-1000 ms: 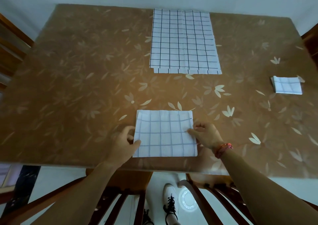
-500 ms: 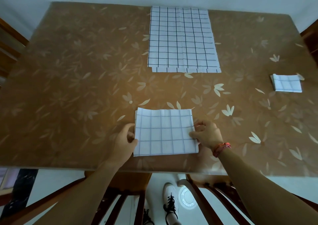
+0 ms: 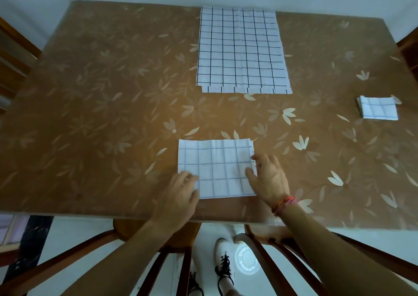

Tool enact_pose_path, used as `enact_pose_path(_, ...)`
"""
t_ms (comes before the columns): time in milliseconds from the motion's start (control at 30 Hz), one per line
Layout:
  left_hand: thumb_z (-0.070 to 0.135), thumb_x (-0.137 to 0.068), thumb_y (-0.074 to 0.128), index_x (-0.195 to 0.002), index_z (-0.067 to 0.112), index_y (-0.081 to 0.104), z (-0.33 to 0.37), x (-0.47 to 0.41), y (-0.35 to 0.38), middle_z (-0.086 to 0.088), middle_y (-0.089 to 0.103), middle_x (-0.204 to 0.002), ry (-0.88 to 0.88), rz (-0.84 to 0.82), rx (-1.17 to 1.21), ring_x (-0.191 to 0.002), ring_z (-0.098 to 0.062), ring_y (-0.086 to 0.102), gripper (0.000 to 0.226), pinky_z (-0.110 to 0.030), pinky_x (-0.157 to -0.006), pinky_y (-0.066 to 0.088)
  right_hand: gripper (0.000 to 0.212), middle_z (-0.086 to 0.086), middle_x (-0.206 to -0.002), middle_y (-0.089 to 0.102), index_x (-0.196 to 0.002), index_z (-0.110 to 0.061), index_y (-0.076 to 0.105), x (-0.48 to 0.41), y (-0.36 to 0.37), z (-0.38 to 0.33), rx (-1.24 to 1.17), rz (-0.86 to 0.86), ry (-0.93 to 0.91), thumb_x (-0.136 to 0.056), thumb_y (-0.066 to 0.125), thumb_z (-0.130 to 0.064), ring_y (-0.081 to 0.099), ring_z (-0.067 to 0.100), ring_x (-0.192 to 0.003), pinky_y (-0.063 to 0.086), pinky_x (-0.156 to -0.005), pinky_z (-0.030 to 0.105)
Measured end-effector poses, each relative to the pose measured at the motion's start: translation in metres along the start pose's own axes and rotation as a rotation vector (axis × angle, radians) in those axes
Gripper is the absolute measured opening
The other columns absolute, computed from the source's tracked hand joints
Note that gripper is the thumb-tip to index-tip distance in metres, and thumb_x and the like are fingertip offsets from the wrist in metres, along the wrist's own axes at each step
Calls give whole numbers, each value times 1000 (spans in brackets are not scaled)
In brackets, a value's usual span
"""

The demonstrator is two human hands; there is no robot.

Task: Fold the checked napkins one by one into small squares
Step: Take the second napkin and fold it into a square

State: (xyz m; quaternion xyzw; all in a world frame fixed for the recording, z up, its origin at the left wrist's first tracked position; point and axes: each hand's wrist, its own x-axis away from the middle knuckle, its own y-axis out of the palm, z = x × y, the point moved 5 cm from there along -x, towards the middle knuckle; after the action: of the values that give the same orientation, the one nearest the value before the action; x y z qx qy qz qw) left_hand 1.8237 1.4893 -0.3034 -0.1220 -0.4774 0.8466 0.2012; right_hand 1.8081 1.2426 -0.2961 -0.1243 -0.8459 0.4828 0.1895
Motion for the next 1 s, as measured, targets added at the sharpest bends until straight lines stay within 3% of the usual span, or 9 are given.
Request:
enact_pose_path(100, 31, -94, 43, -130, 14, 55, 24, 23, 23, -5, 53, -134, 184, -88, -136, -126, -18, 47, 42, -36, -101, 47, 47, 10, -123, 52, -124, -15, 55, 35, 22, -24, 132, -1, -360, -80, 59, -32, 54, 27, -108, 53, -85, 42)
enact_pose_path(167, 35, -93, 42, -134, 11, 52, 25, 31, 35, -11, 49, -141, 207, -119, -234, -132, -26, 43, 49, -44, -106, 42, 59, 19, -142, 42, -132, -13, 46, 56, 43, -28, 246, -78, -494, -79, 56, -36, 44, 35, -129, 46, -101, 47)
enact_pose_path(233, 38, -93, 38, -138, 11, 49, 23, 35, 42, -13, 44, -147, 193, -159, -294, -138, -28, 38, 53, -49, -109, 37, 71, 22, -151, 30, -140, -12, 36, 68, 58, -23, 350, -149, -513, -79, 57, -41, 32, 38, -139, 36, -107, 45)
enact_pose_path(400, 42, -94, 38, -144, 14, 40, 20, 40, 47, -12, 31, -155, 194, -211, -352, -145, -29, 23, 58, -53, -114, 26, 77, 25, -151, 29, -142, -9, 34, 70, 65, -14, 429, -162, -478, -79, 57, -48, 31, 40, -139, 38, -107, 50)
enact_pose_path(567, 42, -93, 41, -145, 14, 37, 16, 45, 51, -12, 30, -155, 197, -250, -340, -145, -28, 22, 60, -52, -111, 33, 76, 23, -153, 25, -144, -6, 31, 74, 61, -21, 437, -165, -482, -84, 40, -51, 25, 38, -142, 35, -109, 52)
enact_pose_path(733, 42, -96, 41, -150, 12, 30, 13, 46, 53, -11, 25, -157, 202, -255, -343, -146, -26, 18, 62, -49, -113, 31, 69, 19, -156, 19, -147, 0, 26, 98, 76, -41, 457, -218, -727, -96, 28, -47, 15, 32, -145, 27, -114, 48)
enact_pose_path(833, 39, -97, 43, -151, 10, 24, 11, 48, 54, -11, 20, -158, 219, -272, -364, -147, -25, 13, 65, -47, -115, 27, 69, 19, -156, 19, -147, 2, 25, 102, 85, -39, 462, -264, -711, -98, 23, -47, 16, 32, -145, 31, -113, 48)
enact_pose_path(1000, 36, -95, 45, -148, 3, 31, 10, 53, 50, -15, 24, -157, 180, -278, -388, -147, -26, 16, 64, -47, -114, 30, 73, 21, -154, 22, -144, 3, 30, 102, 86, -36, 470, -276, -664, -94, 26, -51, 20, 33, -144, 33, -111, 48)
